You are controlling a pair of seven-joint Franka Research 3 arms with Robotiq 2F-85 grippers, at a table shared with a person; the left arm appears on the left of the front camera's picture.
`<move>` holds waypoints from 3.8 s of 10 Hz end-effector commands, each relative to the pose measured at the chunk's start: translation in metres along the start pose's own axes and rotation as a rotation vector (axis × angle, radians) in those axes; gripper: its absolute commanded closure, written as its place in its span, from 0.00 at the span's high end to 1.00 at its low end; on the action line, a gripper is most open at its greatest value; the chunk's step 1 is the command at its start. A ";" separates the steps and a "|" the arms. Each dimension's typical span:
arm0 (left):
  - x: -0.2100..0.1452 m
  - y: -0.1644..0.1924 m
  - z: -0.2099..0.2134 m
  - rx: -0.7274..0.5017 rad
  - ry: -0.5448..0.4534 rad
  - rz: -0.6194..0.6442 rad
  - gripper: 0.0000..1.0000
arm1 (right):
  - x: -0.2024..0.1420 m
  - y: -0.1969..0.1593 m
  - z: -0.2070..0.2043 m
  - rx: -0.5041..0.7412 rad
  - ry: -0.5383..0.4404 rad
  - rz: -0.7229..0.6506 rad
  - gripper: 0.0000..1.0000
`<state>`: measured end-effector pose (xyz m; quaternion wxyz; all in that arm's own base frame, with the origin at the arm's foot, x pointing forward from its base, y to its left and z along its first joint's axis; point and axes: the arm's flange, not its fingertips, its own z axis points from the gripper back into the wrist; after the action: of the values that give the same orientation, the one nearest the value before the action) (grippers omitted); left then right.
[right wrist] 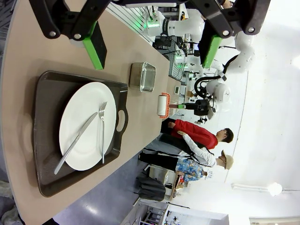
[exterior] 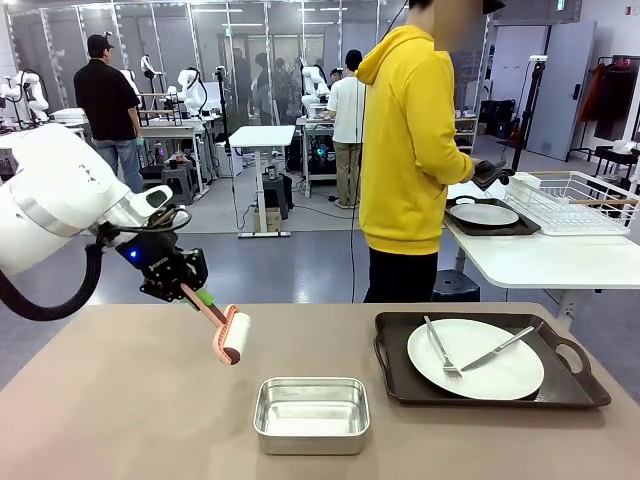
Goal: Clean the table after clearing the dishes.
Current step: When the left (or right) Handle tray is removed, use the left hand (or right hand) to clean the left (or right) side of the table with the Lint Roller.
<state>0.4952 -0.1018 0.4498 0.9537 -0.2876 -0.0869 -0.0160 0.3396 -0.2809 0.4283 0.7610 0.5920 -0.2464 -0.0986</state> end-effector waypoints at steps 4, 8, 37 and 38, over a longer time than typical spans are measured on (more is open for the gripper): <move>0.015 0.049 -0.035 -0.160 0.028 0.028 0.21 | -0.001 0.003 0.002 0.007 0.001 0.006 1.00; 0.027 0.081 -0.063 -0.174 0.056 0.088 0.21 | -0.001 0.003 0.002 0.007 0.001 0.006 1.00; -0.007 0.216 0.149 0.351 -0.130 0.125 0.21 | -0.001 0.003 0.002 0.007 0.001 0.006 1.00; -0.007 0.194 0.155 0.436 -0.137 0.116 0.21 | -0.001 0.003 0.002 0.007 0.001 0.006 1.00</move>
<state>0.4950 0.1626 0.4534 0.9815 -0.1210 -0.1306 0.0708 0.3396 -0.2808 0.4283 0.7610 0.5921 -0.2463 -0.0986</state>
